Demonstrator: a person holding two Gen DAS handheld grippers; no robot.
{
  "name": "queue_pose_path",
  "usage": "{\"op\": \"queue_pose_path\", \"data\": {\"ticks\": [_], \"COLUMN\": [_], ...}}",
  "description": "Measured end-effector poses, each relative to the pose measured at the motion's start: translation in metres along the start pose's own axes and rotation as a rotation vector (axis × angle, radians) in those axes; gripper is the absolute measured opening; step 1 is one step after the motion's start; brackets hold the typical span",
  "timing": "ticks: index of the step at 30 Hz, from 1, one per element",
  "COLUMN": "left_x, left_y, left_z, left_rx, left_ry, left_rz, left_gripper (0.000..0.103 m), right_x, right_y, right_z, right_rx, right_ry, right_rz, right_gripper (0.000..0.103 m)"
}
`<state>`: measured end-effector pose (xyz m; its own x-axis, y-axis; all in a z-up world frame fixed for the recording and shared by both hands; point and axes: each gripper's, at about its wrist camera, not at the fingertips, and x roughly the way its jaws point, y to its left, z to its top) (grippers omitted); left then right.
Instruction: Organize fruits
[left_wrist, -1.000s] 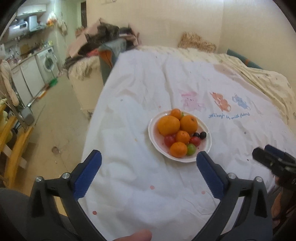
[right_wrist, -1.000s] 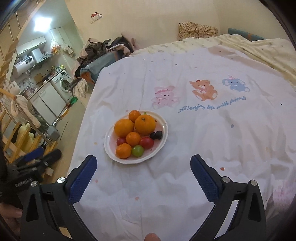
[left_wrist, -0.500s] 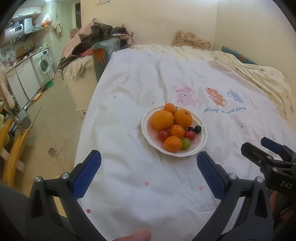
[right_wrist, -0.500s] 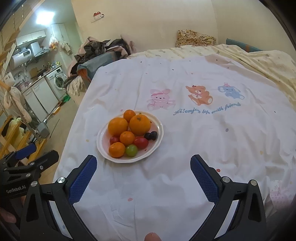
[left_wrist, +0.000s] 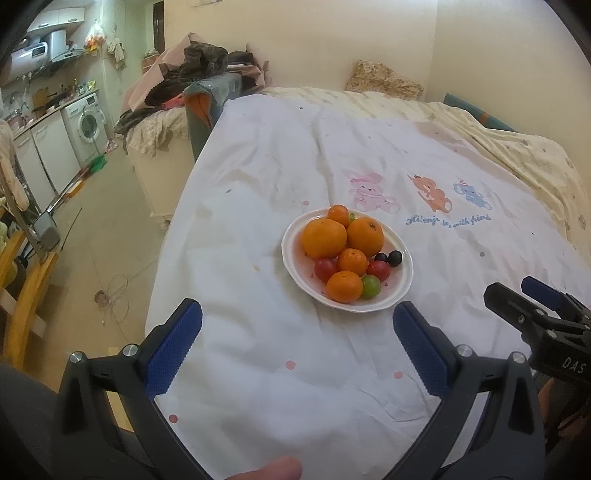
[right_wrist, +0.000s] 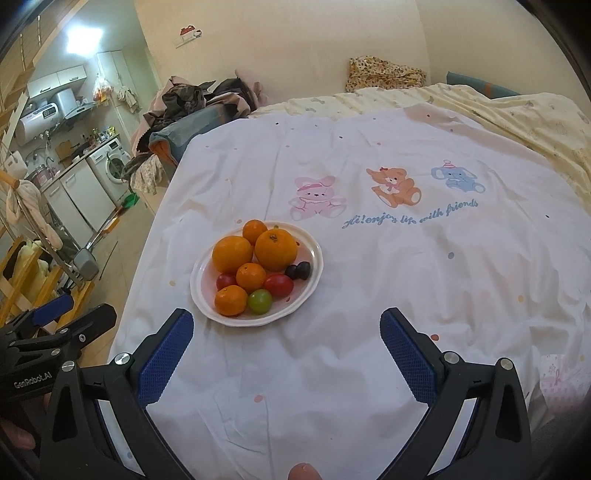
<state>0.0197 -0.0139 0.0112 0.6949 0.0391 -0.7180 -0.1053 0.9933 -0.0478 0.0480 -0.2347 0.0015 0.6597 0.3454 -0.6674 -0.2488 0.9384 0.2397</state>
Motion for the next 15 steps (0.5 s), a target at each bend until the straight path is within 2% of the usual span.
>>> {"op": "queue_pose_path", "data": {"ticks": [15], "left_x": [0.0006], "left_y": [-0.0001], "left_z": [-0.0003], "left_rx": [0.005], "left_ry": [0.003], "left_rz": [0.001], "left_gripper": [0.102], "right_x": [-0.002], "right_y": [-0.0003], "right_z": [0.0023], "right_rx": [0.001], "right_ry": [0.0], "right_rz": [0.001], "right_gripper": [0.103]}}
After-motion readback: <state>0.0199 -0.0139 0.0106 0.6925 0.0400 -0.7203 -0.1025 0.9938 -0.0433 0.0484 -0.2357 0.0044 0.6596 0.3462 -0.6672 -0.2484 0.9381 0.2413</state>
